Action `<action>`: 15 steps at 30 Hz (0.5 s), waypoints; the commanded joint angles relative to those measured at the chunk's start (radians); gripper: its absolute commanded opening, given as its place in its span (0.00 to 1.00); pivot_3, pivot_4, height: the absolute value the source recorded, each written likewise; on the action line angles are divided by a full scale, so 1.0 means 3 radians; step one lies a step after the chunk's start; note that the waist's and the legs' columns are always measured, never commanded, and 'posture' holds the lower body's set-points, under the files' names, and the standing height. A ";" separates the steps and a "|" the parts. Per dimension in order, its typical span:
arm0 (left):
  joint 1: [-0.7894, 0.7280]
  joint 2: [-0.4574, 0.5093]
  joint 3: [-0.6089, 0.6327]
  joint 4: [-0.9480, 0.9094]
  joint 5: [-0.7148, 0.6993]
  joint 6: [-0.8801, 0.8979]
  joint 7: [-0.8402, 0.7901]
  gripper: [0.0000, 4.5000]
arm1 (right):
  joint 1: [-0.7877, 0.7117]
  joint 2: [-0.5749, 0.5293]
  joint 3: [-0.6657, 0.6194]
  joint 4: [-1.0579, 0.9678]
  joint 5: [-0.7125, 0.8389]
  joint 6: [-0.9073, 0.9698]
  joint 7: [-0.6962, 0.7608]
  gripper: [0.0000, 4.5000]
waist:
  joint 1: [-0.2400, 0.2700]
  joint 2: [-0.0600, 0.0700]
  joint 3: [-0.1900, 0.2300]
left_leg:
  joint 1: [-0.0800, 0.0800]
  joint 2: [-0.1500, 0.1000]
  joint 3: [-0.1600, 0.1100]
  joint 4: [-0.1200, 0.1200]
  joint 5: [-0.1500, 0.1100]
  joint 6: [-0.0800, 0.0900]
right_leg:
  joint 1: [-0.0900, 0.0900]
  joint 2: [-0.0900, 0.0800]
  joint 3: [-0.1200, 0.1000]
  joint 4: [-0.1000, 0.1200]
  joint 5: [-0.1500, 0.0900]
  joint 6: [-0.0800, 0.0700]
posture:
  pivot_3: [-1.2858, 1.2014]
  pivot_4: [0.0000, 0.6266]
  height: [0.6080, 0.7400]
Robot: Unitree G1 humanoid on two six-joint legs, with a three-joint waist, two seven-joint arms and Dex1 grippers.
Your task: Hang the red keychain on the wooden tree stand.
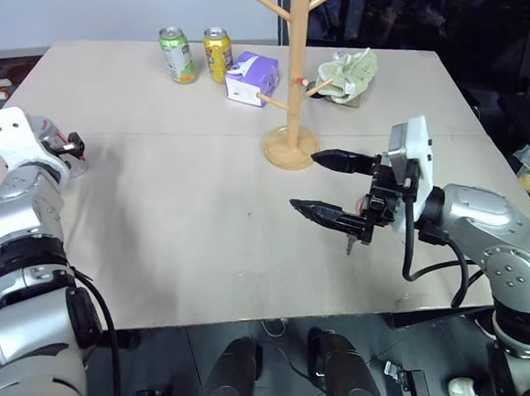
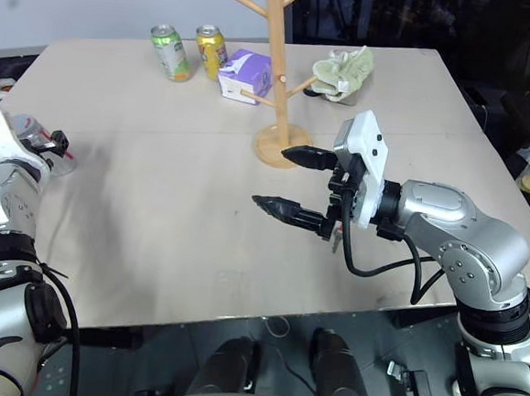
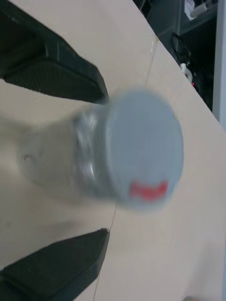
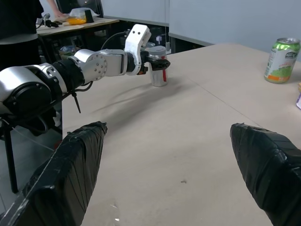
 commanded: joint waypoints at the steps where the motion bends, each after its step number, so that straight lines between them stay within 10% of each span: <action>1: 0.0016 0.0084 0.0078 -0.0303 -0.0023 0.0001 0.0075 0.98 | -0.0016 -0.0009 -0.0117 -0.0103 0.0040 -0.0049 -0.0010 1.00 | 0.0000 0.0000 0.0000 | 0.0000 0.0000 0.0000 0.0000 0.0000 0.0000 | 0.0000 0.0000 0.0000 0.0000 0.0000 0.0000 | 0.52 0.24 1.00; 11: 0.0347 0.0087 0.0462 -0.1674 -0.0108 0.0569 0.0607 0.98 | -0.0017 0.0029 -0.0207 -0.0077 0.0127 0.0040 -0.0209 1.00 | -0.0003 -0.0001 0.0000 | 0.0000 0.0004 -0.0001 0.0000 0.0000 0.0000 | 0.0000 -0.0001 0.0000 0.0000 0.0003 -0.0004 | 0.52 0.24 1.00; 15: 0.0235 0.0302 0.0287 -0.1989 -0.0297 0.0509 0.0002 0.98 | 0.0165 -0.0002 -0.0362 -0.0089 0.0173 0.0140 -0.0430 1.00 | 0.0017 -0.0006 -0.0003 | -0.0001 0.0001 -0.0004 0.0000 0.0000 -0.0001 | 0.0000 0.0000 -0.0003 0.0001 -0.0001 0.0001 | 0.52 0.24 1.00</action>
